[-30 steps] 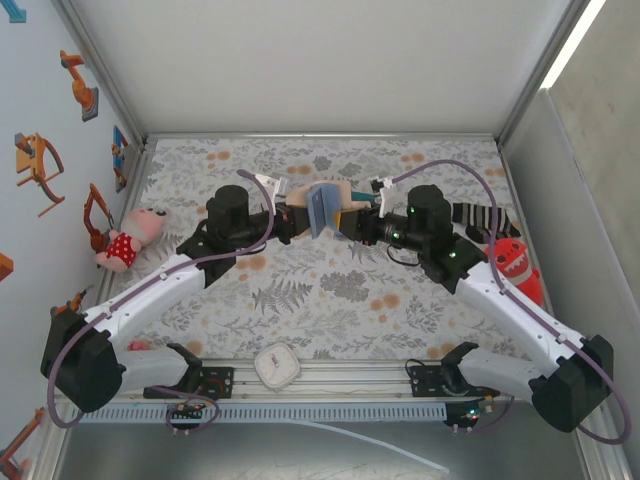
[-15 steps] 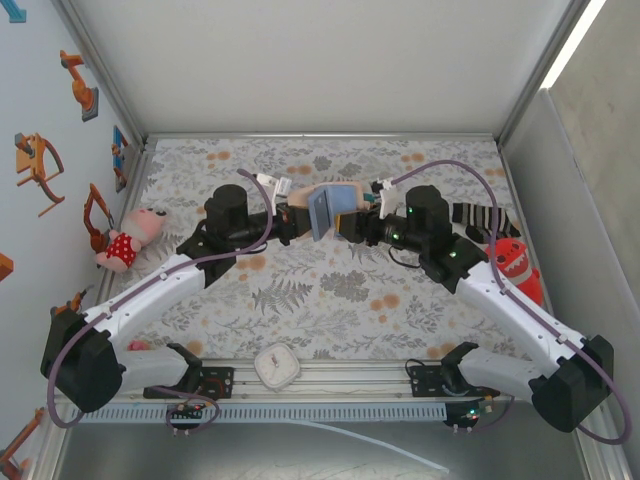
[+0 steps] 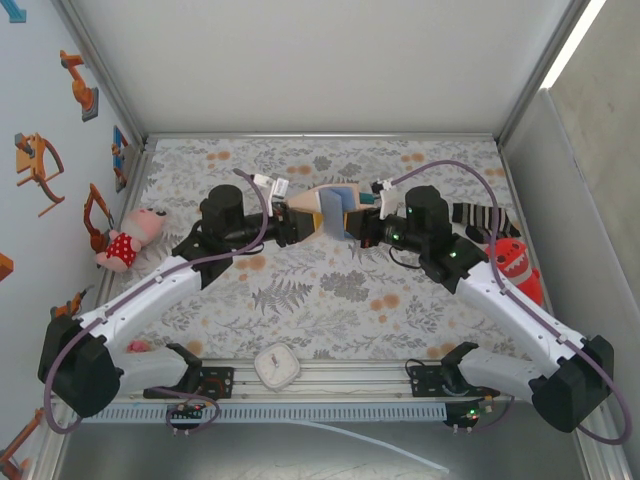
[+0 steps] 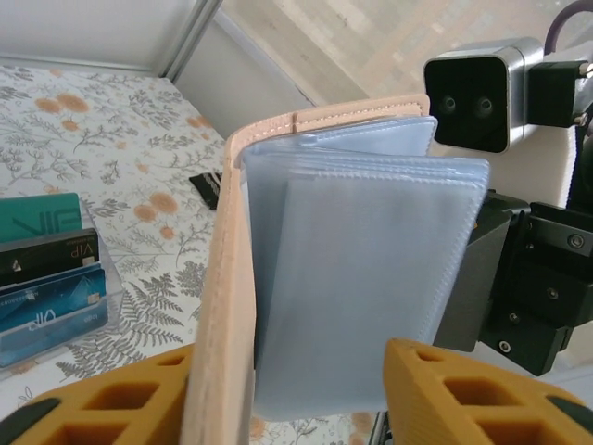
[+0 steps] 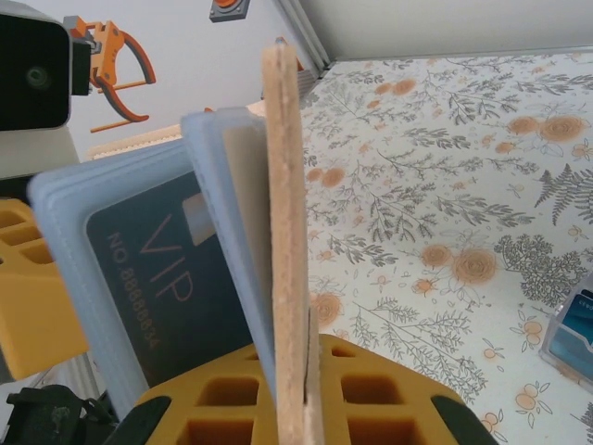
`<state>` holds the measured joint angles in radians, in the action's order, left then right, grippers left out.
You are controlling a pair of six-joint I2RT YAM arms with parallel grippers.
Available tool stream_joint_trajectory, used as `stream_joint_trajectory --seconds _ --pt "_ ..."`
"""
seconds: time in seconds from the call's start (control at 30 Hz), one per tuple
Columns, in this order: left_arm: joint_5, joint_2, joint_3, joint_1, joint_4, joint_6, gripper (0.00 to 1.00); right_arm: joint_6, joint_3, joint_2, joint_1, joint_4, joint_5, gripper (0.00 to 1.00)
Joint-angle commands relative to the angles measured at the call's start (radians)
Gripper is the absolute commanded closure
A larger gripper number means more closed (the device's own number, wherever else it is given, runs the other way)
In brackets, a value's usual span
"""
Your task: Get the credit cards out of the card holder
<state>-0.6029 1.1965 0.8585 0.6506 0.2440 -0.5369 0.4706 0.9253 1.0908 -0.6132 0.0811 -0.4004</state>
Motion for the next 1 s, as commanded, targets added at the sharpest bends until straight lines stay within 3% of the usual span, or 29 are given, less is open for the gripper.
stream_joint_trajectory --seconds 0.0,0.1,0.23,0.57,0.83,0.97 --pt "-0.023 -0.033 -0.025 -0.012 -0.018 0.001 0.43 0.003 0.018 -0.036 -0.006 -0.019 0.015 1.00" --pt "-0.025 -0.044 -0.038 -0.013 -0.014 0.001 0.31 0.006 0.016 -0.039 -0.007 -0.015 0.022 1.00" --pt "-0.043 -0.038 -0.035 -0.012 0.014 -0.007 0.25 0.013 0.030 -0.030 -0.006 0.009 0.039 1.00" --pt "-0.119 0.047 -0.013 -0.009 0.119 -0.068 0.21 -0.014 0.132 0.018 -0.046 0.193 0.208 1.00" --pt "-0.123 0.069 0.002 -0.005 0.126 -0.068 0.05 -0.017 0.183 0.047 -0.067 0.248 0.268 1.00" --pt "-0.126 0.080 0.005 -0.002 0.136 -0.067 0.07 -0.023 0.200 0.055 -0.081 0.266 0.287 1.00"
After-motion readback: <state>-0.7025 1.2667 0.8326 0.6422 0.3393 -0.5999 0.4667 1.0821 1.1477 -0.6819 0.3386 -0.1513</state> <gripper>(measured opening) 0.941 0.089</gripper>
